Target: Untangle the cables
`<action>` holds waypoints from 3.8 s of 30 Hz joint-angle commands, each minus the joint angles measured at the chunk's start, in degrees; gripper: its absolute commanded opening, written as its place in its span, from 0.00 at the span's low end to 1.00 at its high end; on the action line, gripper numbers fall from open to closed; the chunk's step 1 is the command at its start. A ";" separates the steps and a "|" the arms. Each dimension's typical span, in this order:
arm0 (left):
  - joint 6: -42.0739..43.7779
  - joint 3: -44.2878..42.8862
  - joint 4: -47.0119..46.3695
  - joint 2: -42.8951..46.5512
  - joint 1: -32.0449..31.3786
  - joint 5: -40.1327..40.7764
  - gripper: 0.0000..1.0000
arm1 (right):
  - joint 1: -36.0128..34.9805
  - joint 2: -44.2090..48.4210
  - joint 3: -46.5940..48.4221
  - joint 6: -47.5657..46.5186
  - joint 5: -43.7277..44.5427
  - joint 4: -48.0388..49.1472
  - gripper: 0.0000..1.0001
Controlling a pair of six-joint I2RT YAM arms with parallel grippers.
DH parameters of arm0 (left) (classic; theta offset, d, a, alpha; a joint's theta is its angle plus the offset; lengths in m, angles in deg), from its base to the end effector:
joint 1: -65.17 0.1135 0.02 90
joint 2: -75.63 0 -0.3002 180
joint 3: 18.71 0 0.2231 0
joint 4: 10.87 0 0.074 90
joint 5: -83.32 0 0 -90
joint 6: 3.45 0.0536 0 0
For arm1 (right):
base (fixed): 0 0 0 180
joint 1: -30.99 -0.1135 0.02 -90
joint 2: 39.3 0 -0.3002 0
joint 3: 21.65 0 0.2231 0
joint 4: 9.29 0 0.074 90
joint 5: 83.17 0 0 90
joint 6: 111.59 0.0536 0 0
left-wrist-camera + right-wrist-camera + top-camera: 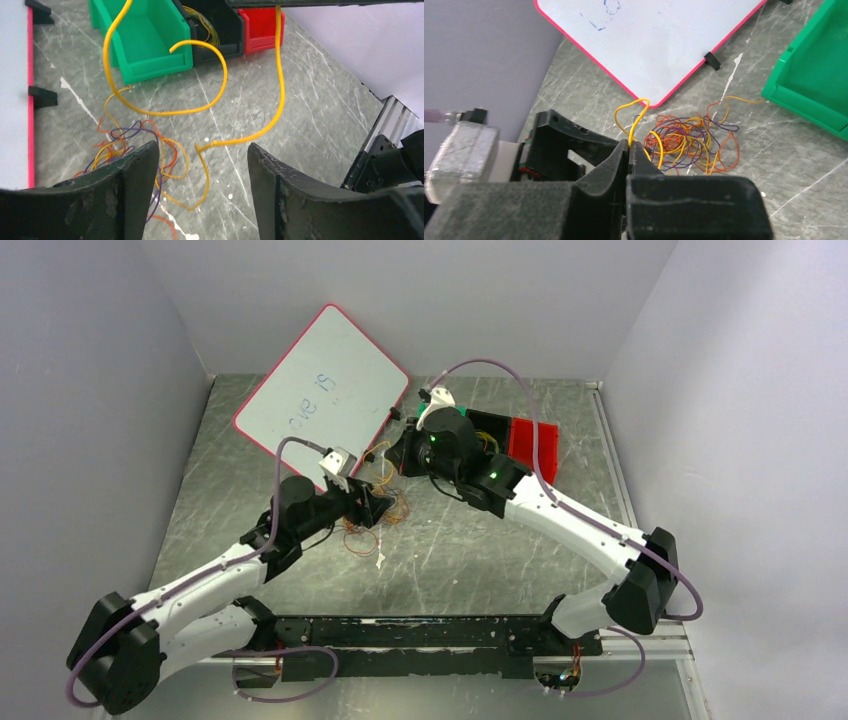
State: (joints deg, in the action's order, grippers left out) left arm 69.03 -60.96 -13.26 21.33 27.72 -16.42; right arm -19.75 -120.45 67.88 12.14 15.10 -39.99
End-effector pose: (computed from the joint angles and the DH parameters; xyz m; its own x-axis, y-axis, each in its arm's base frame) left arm 0.1438 -0.1215 0.2894 -0.3473 -0.1077 -0.9315 0.6577 0.6802 -0.3238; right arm 0.2035 0.2367 0.3944 -0.5786 0.1604 -0.7997 -0.4338 0.7698 0.4682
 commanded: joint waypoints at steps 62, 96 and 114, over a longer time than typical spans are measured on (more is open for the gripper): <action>-6.27 2.54 9.50 5.98 -0.25 4.03 0.63 | -0.11 13.34 23.07 -16.79 26.86 -22.52 0.00; 1.15 -15.44 33.38 2.00 0.41 14.96 0.71 | 35.85 -9.66 34.71 -23.35 3.60 -15.42 0.00; -1.22 -13.20 34.44 3.73 0.41 16.61 0.70 | 37.76 -15.07 41.41 -24.07 0.61 -14.08 0.00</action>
State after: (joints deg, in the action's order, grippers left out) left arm 68.66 -74.84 20.68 23.77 27.85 -1.16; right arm 17.53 -134.96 104.36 -10.85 16.87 -54.83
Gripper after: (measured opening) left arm 0.697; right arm 0.016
